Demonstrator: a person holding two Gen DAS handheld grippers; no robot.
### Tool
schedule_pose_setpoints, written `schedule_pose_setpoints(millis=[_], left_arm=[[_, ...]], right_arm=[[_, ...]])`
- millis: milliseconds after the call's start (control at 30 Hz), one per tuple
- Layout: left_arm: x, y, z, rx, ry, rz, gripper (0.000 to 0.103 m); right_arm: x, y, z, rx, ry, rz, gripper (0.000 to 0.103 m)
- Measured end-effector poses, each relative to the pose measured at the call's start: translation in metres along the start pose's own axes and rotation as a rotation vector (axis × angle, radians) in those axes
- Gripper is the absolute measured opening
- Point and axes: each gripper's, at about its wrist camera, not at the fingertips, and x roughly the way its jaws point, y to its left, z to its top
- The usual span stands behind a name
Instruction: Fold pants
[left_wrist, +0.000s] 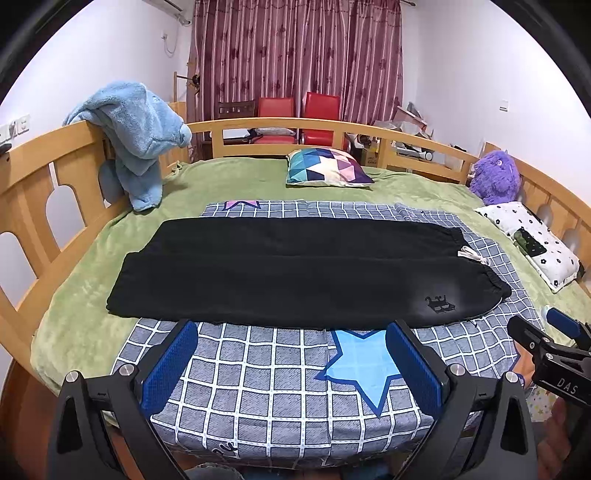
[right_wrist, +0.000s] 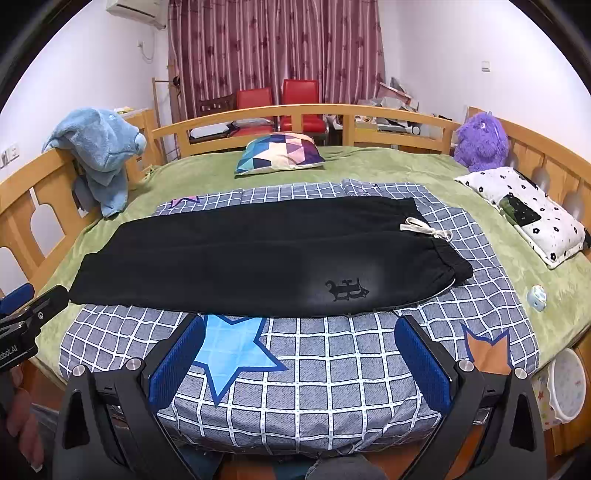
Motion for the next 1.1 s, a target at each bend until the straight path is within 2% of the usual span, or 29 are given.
schedule_pose_setpoints(millis=[1100], left_arm=[[-0.0030, 0.0009, 0.0027, -0.008, -0.015, -0.011, 0.103]], right_arm=[[-0.0016, 0.0040, 0.0002, -0.008, -0.002, -0.002, 0.101]])
